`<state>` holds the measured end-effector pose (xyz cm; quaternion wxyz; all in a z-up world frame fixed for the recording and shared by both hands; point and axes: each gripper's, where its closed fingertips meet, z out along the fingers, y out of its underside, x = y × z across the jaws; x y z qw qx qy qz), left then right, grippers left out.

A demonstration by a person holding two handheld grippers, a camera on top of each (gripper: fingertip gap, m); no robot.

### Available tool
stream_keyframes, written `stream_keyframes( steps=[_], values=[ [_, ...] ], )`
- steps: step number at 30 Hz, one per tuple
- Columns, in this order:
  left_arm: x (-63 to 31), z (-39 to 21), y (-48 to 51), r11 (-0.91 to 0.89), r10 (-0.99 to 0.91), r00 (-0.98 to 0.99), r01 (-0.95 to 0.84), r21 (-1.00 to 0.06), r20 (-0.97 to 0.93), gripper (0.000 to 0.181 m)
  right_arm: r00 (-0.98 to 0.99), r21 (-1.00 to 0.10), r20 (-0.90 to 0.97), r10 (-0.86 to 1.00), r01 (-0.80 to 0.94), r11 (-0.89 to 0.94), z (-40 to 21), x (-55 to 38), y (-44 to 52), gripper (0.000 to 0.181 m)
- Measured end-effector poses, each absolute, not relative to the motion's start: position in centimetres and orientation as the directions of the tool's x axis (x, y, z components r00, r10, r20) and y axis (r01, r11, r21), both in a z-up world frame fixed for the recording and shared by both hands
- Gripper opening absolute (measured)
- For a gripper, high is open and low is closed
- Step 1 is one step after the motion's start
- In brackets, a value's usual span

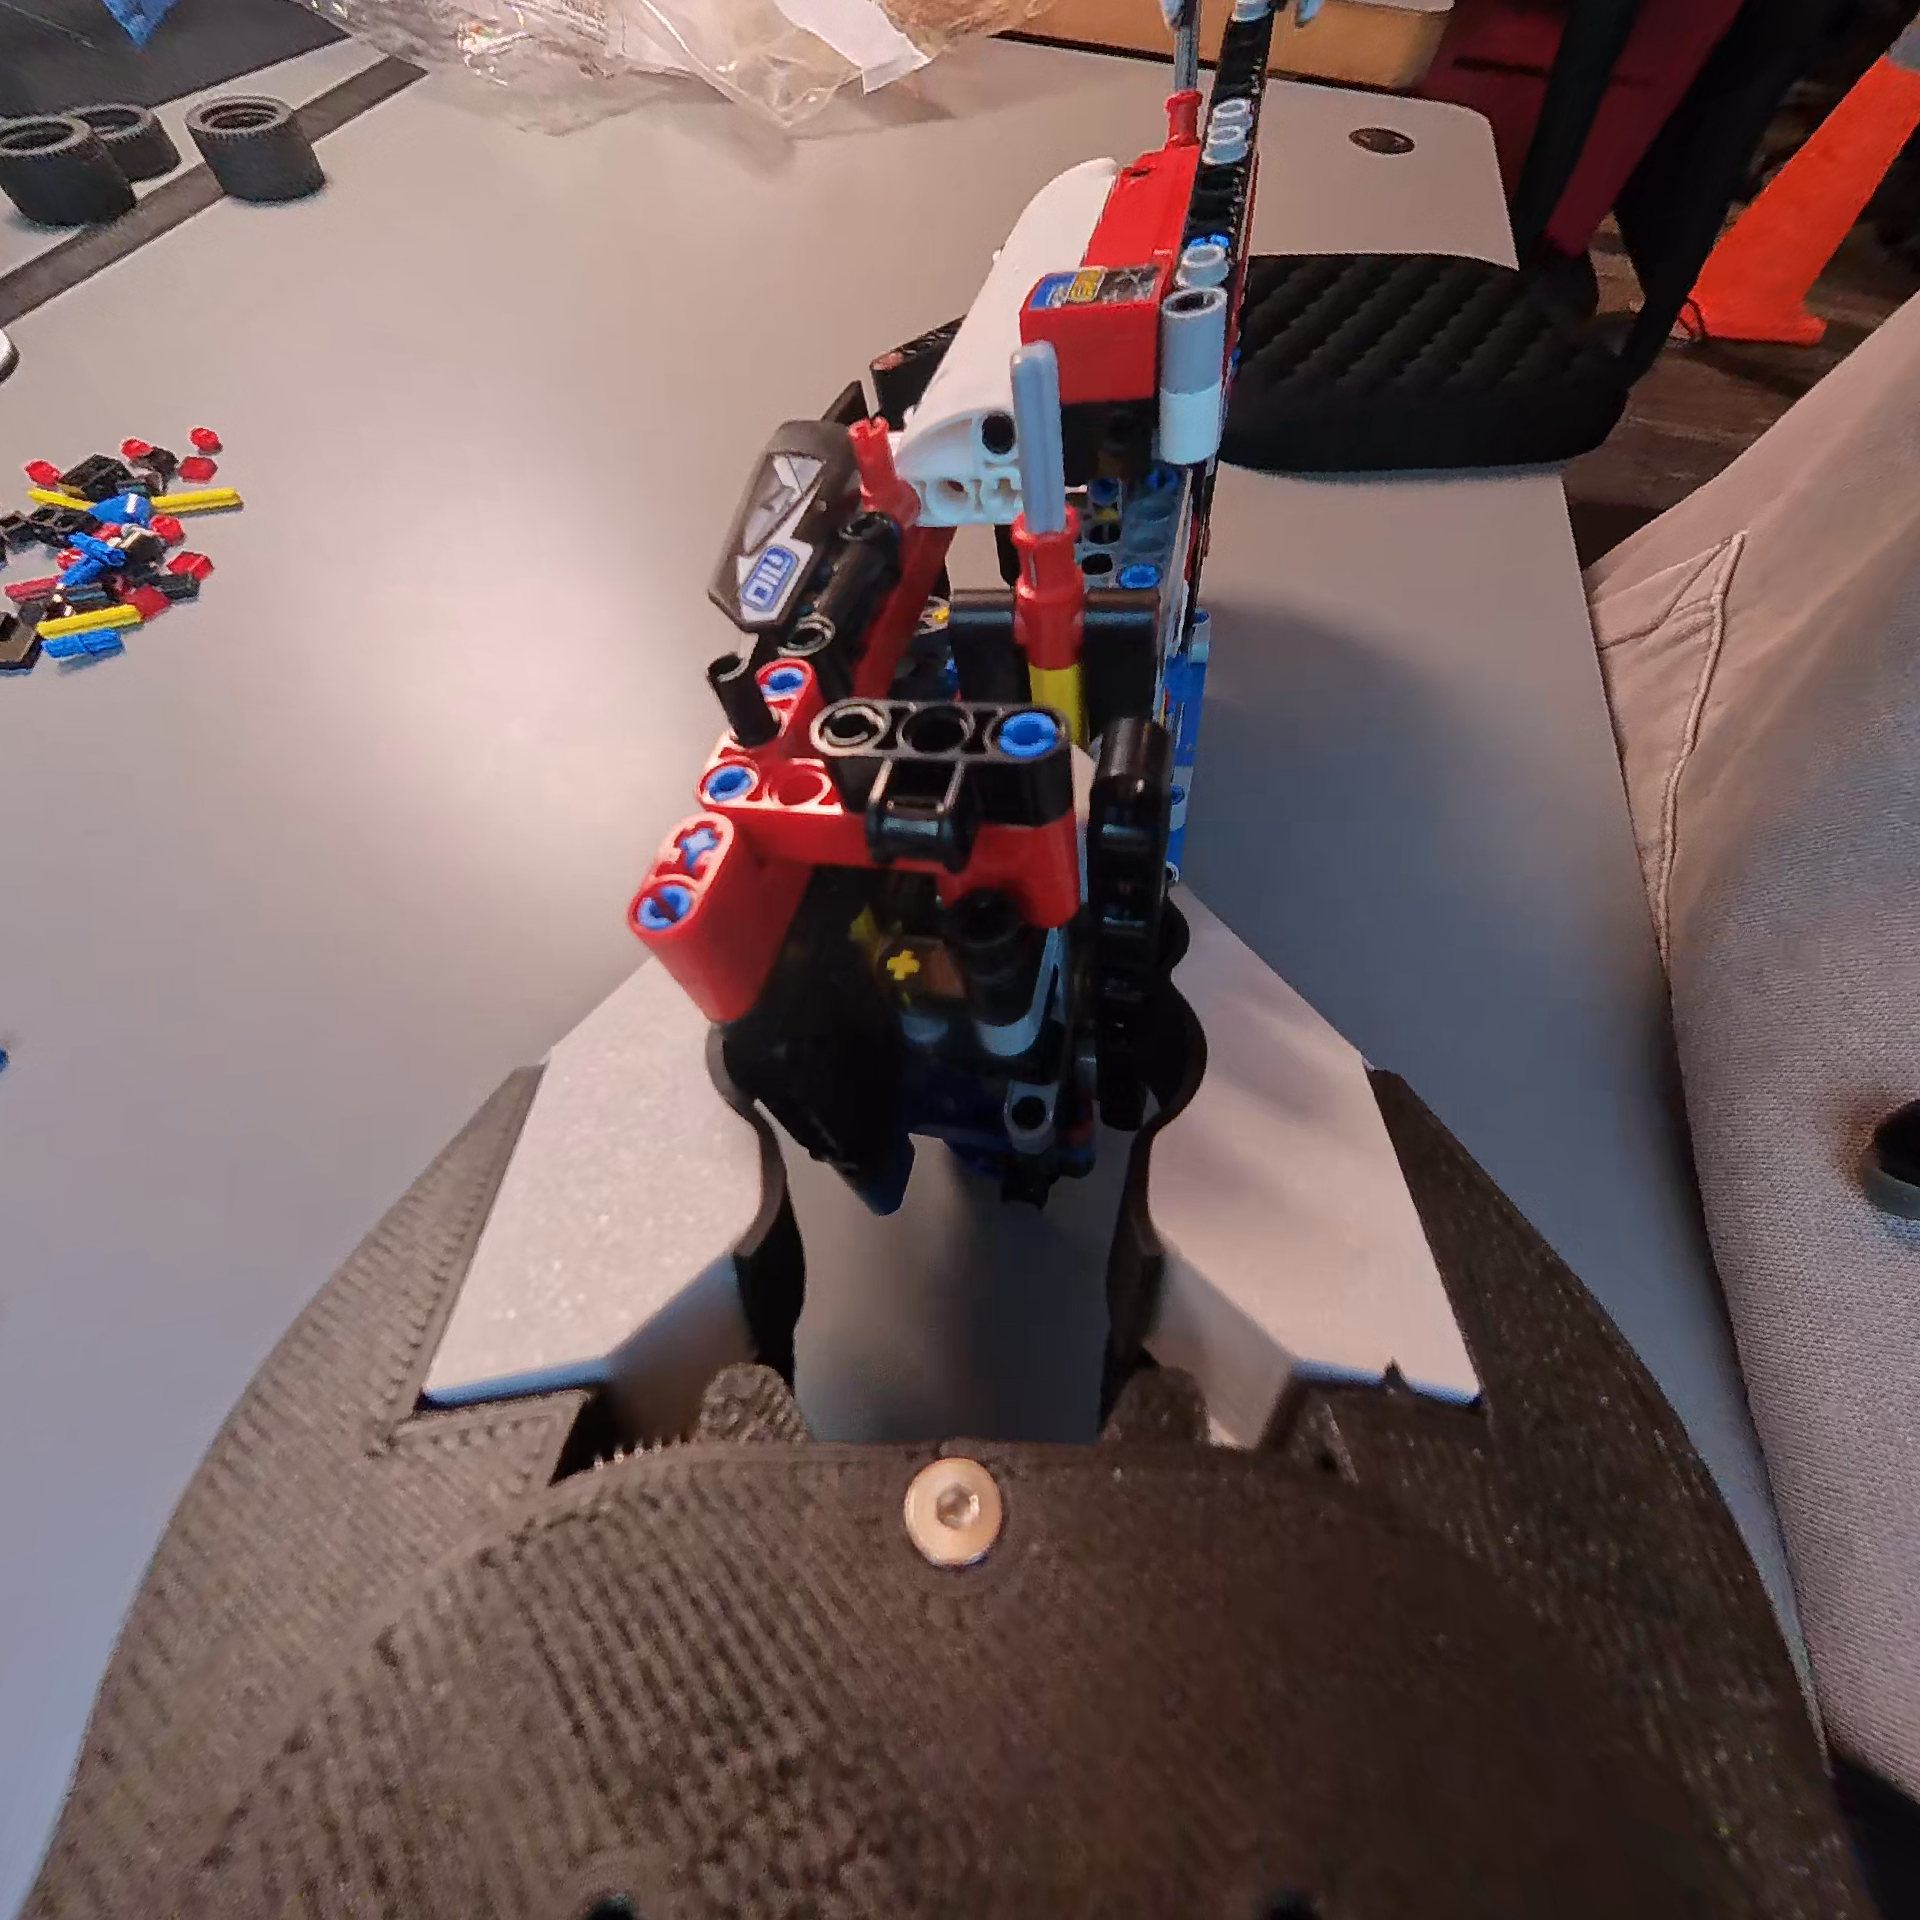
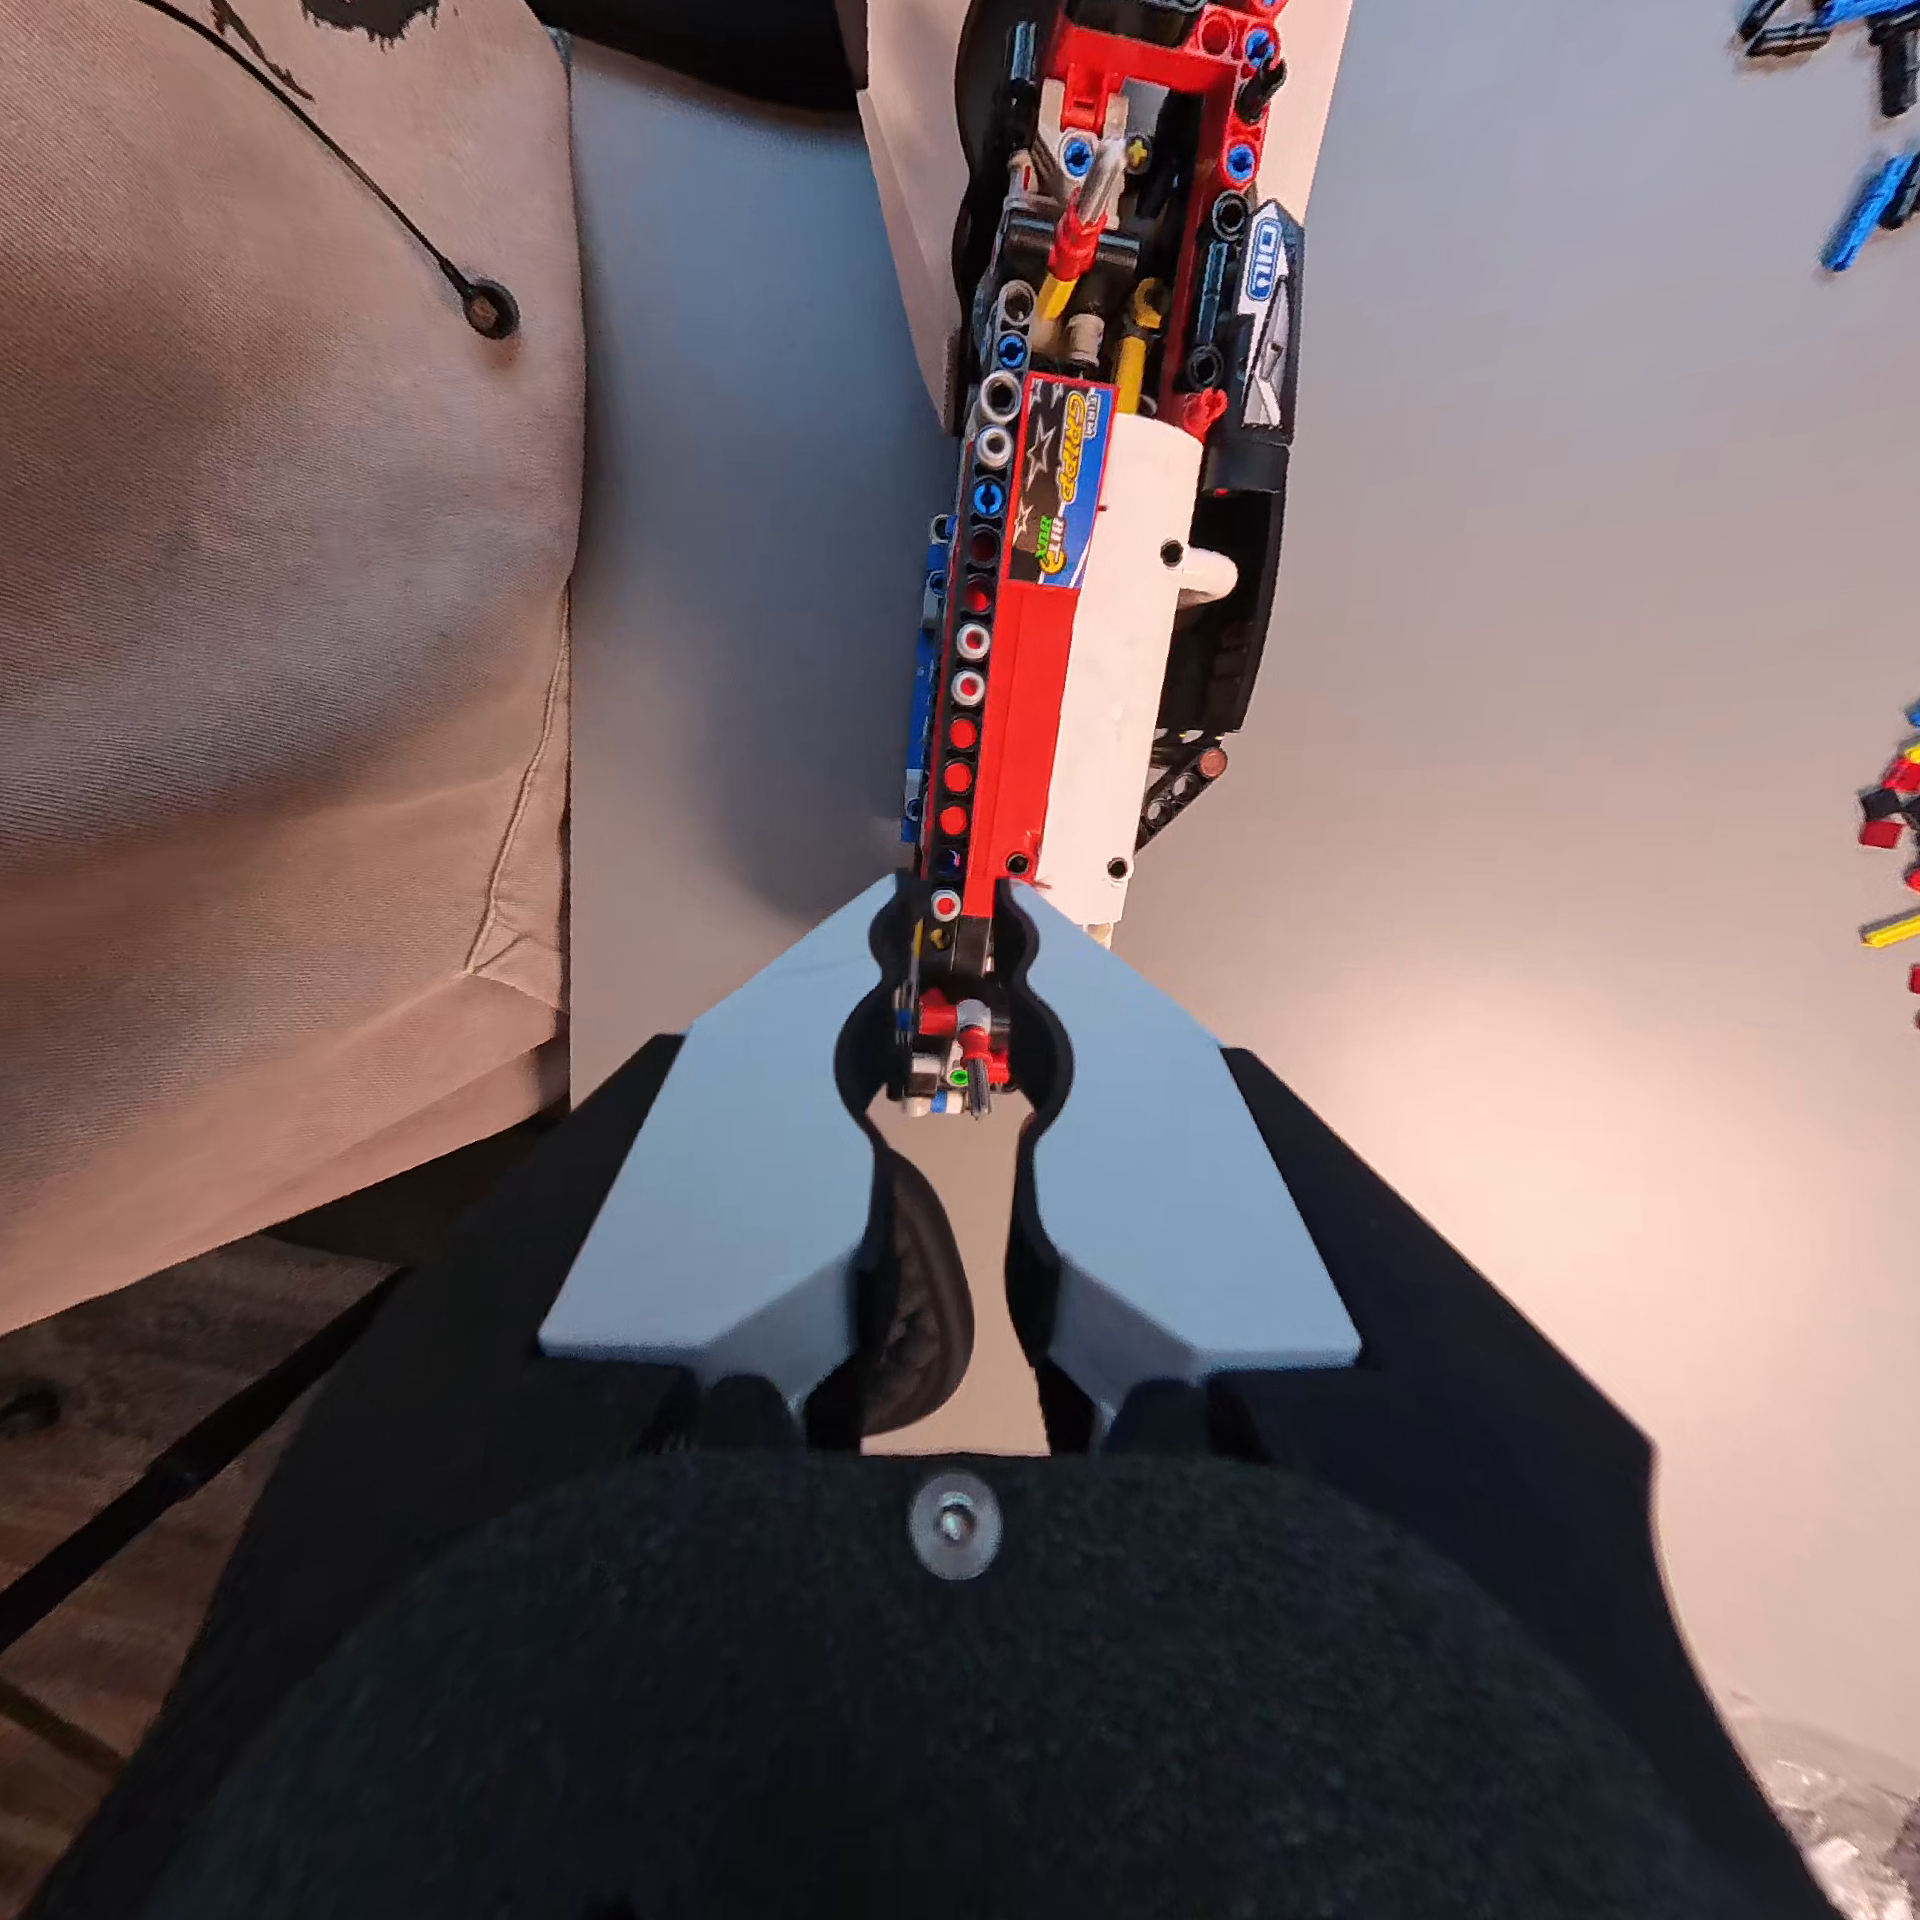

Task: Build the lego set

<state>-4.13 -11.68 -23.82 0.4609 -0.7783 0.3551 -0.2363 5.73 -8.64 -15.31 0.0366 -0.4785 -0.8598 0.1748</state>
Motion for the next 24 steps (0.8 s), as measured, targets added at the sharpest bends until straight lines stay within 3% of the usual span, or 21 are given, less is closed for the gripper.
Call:
stream_keyframes(
  steps=[1,5,8,24],
  values=[
    [-4.1,-23.8,-11.7,-0.318,-0.77,0.637,-0.338,-0.886,0.034,0.07,-0.541,-0.328,-0.11,0.834,0.812,0.483,-15.4,5.9,-8.7,0.015],
    [-4.1,-23.8,-11.7,-0.312,-0.769,0.639,-0.343,-0.886,0.024,0.07,-0.555,-0.31,-0.11,0.825,0.808,0.502,-15.9,6.1,-9.1,0.021],
    [-4.1,-23.8,-11.7,-0.31,-0.769,0.639,-0.344,-0.886,0.021,0.07,-0.553,-0.314,-0.09,0.828,0.805,0.503,-16.0,5.8,-9.0,0.005],
    [-3.8,-23.6,-11.8,-0.264,-0.768,0.639,-0.382,-0.886,-0.047,0.07,-0.513,-0.233,-0.056,0.857,0.841,0.488,-16.5,6.6,-9.8,0.004]
  ],
)
